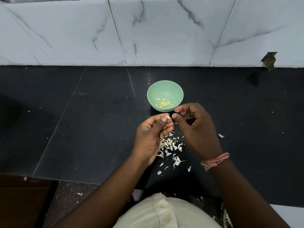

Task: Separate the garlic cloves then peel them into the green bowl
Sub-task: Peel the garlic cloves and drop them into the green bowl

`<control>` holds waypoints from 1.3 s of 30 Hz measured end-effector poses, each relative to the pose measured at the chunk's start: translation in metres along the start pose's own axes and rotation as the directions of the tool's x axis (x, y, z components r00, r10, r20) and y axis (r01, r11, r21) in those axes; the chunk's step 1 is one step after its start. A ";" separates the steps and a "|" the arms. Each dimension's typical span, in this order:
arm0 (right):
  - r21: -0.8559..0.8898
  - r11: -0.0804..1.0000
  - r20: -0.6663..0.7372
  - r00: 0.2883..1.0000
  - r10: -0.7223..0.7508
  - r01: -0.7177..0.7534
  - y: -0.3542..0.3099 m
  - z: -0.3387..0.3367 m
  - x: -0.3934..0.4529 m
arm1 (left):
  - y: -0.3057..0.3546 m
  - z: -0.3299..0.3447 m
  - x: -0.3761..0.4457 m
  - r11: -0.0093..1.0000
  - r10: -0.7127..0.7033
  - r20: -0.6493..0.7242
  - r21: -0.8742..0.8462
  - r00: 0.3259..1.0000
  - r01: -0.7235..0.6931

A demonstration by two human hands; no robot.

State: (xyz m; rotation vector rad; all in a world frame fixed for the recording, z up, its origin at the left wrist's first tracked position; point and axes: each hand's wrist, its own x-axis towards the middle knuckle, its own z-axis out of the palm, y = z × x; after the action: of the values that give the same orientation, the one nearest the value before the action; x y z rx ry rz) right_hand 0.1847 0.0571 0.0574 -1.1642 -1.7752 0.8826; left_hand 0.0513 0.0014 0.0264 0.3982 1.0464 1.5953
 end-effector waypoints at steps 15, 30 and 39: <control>-0.118 0.980 0.258 0.958 -0.128 0.163 0.013 0.005 -0.001 | 0.000 -0.001 0.000 0.968 0.112 0.035 0.222 0.993 -0.117; -0.277 0.917 0.260 0.941 -0.215 0.286 0.018 0.020 0.000 | -0.002 0.003 0.003 0.986 0.089 -0.025 0.142 0.996 -0.085; -0.058 0.993 0.107 0.989 -0.099 0.105 0.013 0.028 -0.008 | -0.001 0.017 0.003 0.952 -0.178 -0.077 -0.266 0.981 0.152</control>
State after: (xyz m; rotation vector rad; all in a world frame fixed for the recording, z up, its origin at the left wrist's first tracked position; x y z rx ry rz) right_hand 0.1659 0.0510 0.0324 -1.0739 -1.9419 0.8448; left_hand 0.0637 0.0108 0.0344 0.0516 0.9045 1.5874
